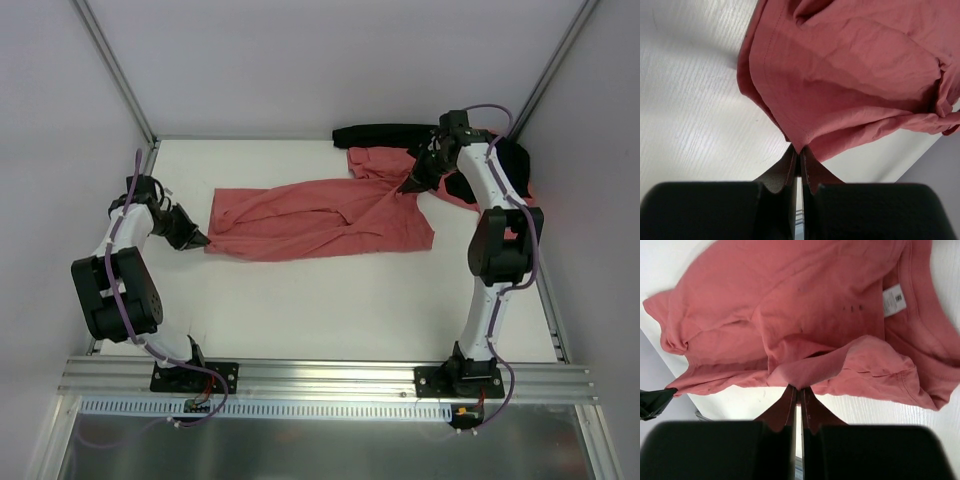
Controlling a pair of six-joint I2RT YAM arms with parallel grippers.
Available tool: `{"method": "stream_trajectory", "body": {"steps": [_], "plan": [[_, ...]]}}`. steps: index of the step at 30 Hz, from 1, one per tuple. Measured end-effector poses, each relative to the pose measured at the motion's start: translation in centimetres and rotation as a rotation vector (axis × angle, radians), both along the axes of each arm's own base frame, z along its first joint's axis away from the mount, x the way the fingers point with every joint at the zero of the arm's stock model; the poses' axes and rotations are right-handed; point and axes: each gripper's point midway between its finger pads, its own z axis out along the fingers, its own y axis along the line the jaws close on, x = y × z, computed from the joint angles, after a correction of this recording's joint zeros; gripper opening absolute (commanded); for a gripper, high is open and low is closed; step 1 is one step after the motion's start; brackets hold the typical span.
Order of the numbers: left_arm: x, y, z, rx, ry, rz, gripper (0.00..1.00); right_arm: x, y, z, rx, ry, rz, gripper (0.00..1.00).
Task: Fold and stack the t-shirts
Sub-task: Fold the other side of the tshirt into a rectangle
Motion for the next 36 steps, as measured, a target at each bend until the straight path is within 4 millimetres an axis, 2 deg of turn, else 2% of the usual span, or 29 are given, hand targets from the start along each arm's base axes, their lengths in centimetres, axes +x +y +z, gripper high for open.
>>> {"method": "stream_trajectory", "body": {"steps": [4,8,9,10,11,12,17,22,25,32,36], "plan": [[1.4,0.4,0.2,-0.006,0.000,0.012,0.00,2.2,-0.4,-1.0,0.018,0.010,-0.017,0.00],[2.9,0.8,0.7,-0.007,-0.014,0.023,0.00,3.8,-0.6,-2.9,0.035,0.038,-0.030,0.00],[3.2,0.8,0.9,-0.007,-0.019,0.029,0.00,4.1,-0.6,-3.5,0.043,0.047,-0.031,0.17],[3.4,0.9,1.1,-0.007,-0.021,0.031,0.00,4.3,-0.4,-3.9,0.054,0.059,-0.037,0.51],[3.5,0.9,1.2,-0.007,-0.024,0.033,0.00,4.5,-0.3,-4.4,0.064,0.069,-0.043,0.92],[3.7,0.9,1.3,-0.007,-0.028,0.034,0.00,4.8,-0.2,-4.9,0.074,0.076,-0.045,0.99],[3.8,0.9,1.4,-0.012,-0.026,0.037,0.00,5.4,0.5,-6.6,0.122,0.094,-0.059,0.99],[4.1,0.9,0.8,-0.021,-0.008,0.037,0.00,5.2,0.9,-6.6,0.150,0.088,-0.054,1.00],[4.5,1.1,0.4,-0.025,0.004,0.039,0.00,4.6,1.0,-5.8,0.158,0.081,-0.044,0.99],[6.9,1.5,-0.6,-0.055,0.027,0.078,0.00,3.0,0.9,-1.9,0.156,0.006,0.004,0.99],[8.6,1.7,-0.6,-0.072,0.019,0.104,0.00,2.0,0.9,-1.2,0.154,0.000,0.024,1.00]]}}
